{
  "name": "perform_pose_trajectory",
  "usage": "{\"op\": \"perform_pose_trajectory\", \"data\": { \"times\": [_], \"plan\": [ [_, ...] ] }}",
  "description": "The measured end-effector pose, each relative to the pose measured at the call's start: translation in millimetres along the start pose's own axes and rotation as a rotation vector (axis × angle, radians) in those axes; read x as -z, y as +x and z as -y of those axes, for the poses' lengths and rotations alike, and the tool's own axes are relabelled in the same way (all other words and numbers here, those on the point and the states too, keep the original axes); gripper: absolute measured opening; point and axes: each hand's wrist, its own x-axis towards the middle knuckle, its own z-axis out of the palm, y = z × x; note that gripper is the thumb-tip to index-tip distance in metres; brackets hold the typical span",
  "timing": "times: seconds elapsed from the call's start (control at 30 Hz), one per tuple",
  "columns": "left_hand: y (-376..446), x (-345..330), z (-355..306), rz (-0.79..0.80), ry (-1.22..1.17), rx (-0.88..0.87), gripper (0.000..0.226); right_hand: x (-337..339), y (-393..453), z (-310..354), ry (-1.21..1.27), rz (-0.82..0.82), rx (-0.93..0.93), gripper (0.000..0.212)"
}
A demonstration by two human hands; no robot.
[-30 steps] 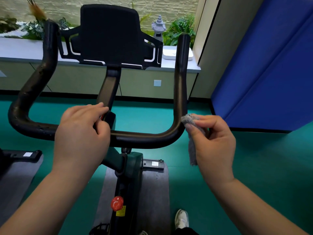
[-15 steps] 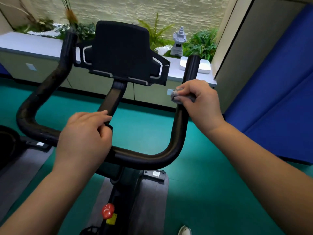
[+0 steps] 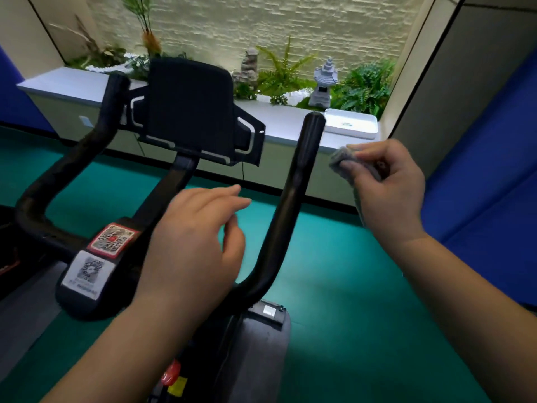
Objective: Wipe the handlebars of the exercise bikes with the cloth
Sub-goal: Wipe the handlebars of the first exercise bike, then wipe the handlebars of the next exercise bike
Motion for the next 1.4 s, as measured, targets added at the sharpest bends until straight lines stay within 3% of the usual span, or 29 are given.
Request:
{"op": "perform_pose_trajectory", "data": {
  "times": [0.27, 0.47, 0.6, 0.83, 1.1, 1.4],
  "plan": [
    [22, -81, -113, 0.22, -0.115, -0.176, 0.038, 94, -15, -45, -0.19, 0.007, -0.204, 0.012],
    [26, -169, -129, 0.519, 0.105, -0.117, 0.052, 138, -14, -92, -0.328, 0.101, -0.294, 0.014],
    [35, -214, -123, 0.588, 0.219, -0.102, 0.057, 148, -4, -119, -0.36, 0.134, -0.335, 0.014],
    [65, -280, -104, 0.662, 0.295, -0.031, 0.055, 140, 44, -182, -0.345, 0.192, -0.4, 0.015],
    [104, -330, -66, 0.669, 0.298, 0.199, 0.053, 100, 123, -242, -0.406, 0.373, -0.336, 0.014],
    [154, -377, -45, 0.689, 0.375, 0.293, 0.053, 45, 192, -299, -0.359, 0.556, -0.27, 0.014]
  ]
}}
